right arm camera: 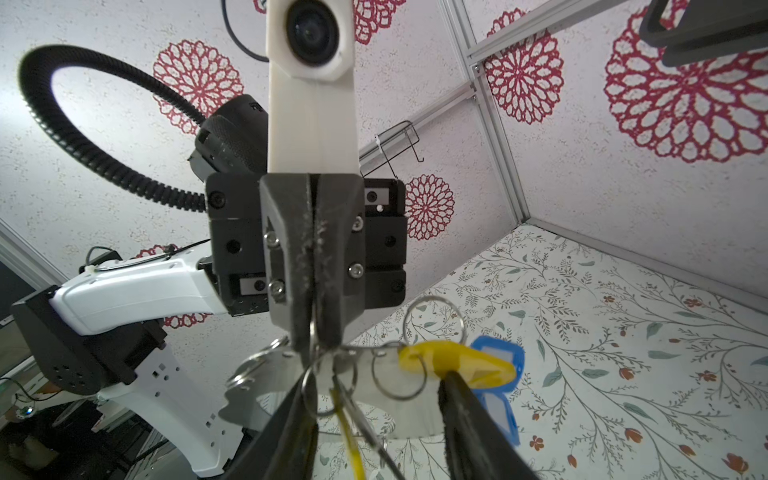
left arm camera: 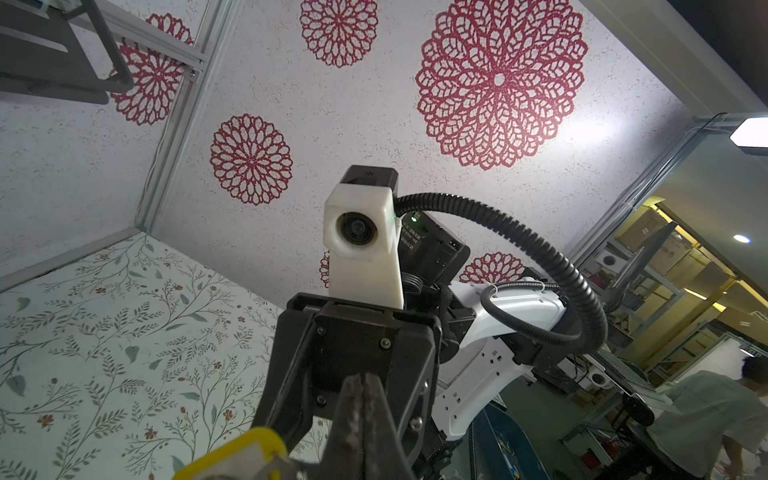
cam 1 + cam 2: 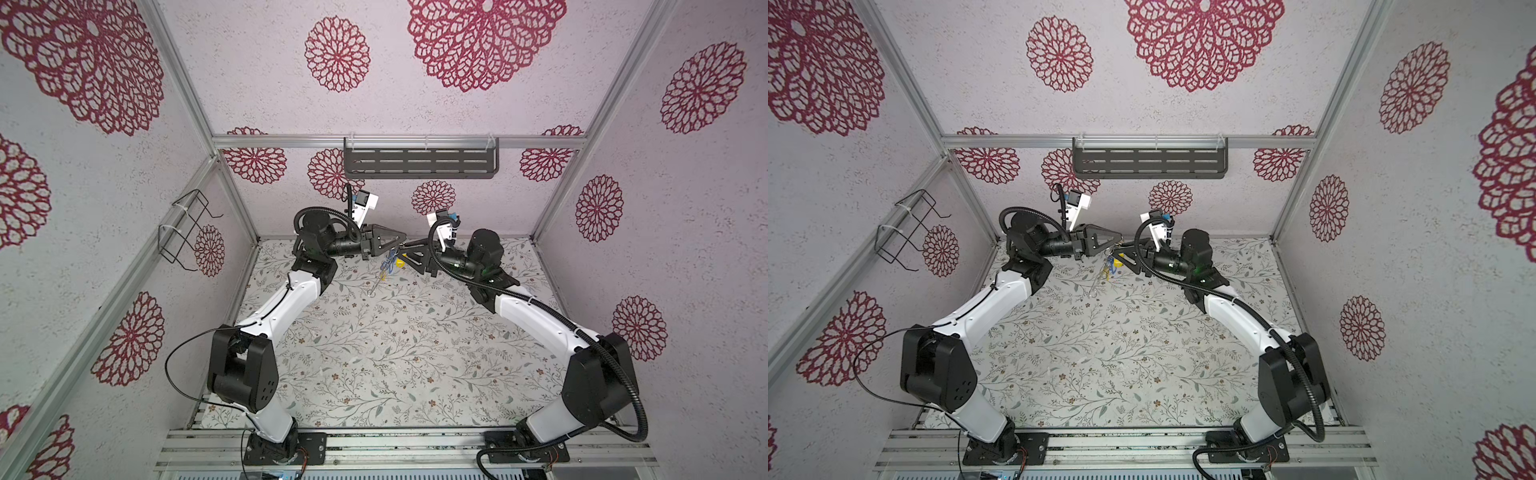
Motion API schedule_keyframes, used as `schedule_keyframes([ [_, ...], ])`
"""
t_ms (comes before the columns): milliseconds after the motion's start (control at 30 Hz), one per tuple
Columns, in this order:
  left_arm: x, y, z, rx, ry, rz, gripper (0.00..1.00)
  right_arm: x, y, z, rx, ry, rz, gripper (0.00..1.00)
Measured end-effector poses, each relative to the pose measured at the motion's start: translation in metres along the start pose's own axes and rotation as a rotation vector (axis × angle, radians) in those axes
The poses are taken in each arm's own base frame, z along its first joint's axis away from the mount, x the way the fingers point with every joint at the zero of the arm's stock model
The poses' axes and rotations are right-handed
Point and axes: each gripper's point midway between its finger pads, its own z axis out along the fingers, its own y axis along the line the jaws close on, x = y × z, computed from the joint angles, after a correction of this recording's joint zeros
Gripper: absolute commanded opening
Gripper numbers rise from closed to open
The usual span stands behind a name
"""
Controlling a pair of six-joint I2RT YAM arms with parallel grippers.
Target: Remove the keys from the keyring
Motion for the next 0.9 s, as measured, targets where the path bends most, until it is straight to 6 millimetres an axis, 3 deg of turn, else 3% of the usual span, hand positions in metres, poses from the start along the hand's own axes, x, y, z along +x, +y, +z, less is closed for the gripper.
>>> schedule_keyframes([
  [367,0.005,0.004,0.000,-0.011,0.015,-0.013,0.00,0.013,-0.008,-0.004,0.073,0.050,-0.035,0.17],
  [500,0.011,0.009,-0.001,-0.021,0.035,-0.014,0.00,0.009,-0.002,-0.017,0.138,0.056,-0.081,0.01],
  [633,0.021,0.015,-0.002,-0.035,0.065,-0.021,0.00,0.005,0.005,-0.029,0.197,0.063,-0.127,0.00],
  [800,0.034,0.015,-0.001,-0.045,0.105,-0.017,0.00,0.015,0.001,-0.038,0.263,0.110,-0.138,0.00],
  [833,0.035,0.015,-0.002,-0.051,0.110,-0.017,0.03,0.017,0.000,-0.038,0.272,0.119,-0.137,0.00],
  [900,0.038,0.014,-0.003,-0.064,0.117,-0.003,0.20,0.017,0.000,-0.038,0.283,0.135,-0.142,0.00],
])
